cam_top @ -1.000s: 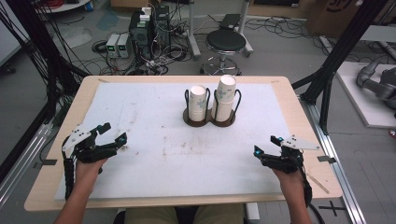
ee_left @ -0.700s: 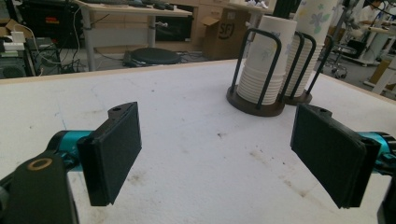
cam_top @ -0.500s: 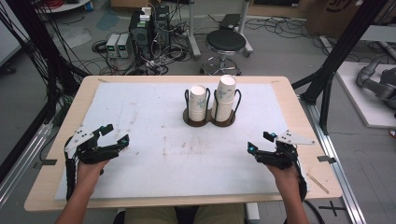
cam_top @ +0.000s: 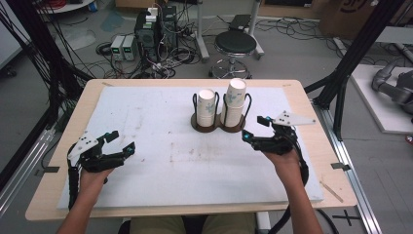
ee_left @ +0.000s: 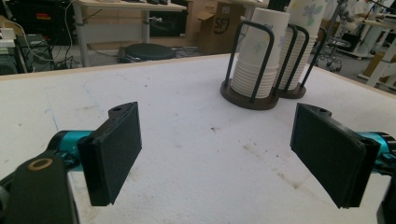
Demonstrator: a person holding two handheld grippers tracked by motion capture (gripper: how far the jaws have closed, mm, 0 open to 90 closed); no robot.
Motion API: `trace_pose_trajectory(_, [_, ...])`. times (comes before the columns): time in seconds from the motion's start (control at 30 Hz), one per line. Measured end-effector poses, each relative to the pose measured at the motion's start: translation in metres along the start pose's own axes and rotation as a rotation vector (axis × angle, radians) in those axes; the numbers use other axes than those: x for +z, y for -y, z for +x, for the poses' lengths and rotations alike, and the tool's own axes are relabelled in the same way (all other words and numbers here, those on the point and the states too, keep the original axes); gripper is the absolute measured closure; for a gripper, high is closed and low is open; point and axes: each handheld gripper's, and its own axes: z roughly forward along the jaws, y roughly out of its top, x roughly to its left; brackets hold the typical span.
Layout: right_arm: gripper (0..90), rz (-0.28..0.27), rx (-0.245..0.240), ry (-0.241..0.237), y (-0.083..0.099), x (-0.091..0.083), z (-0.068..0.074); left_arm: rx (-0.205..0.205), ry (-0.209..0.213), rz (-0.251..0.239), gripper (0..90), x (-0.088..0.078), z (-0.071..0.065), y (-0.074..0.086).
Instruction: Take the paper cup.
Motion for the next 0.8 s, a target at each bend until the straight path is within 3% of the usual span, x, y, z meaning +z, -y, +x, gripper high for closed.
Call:
trace_pose_trajectory(0.1, [20.3,0.003,-0.010,-0.019,-0.010,0.009,0.003,0.001,0.004,0.000,16.5,0.000,0.000,0.000])
trace_pose_trajectory(0.2, [20.3,0.028,-0.042,-0.043,-0.028,0.031,0.010,-0.003,0.003,-0.005,16.5,-0.001,0.001,-0.001])
trace_pose_trajectory(0.43, [20.3,0.062,-0.073,-0.073,-0.052,0.060,0.019,-0.013,0.004,-0.012,16.5,-0.001,0.002,-0.001])
trace_pose_trajectory(0.53, [20.3,0.084,-0.091,-0.086,-0.066,0.079,0.022,-0.015,0.006,-0.012,16.5,-0.001,0.002,-0.001])
trace_pose_trajectory(0.8, [20.3,0.125,-0.086,-0.054,-0.080,0.113,0.020,-0.020,0.011,-0.015,16.5,0.000,0.003,0.000])
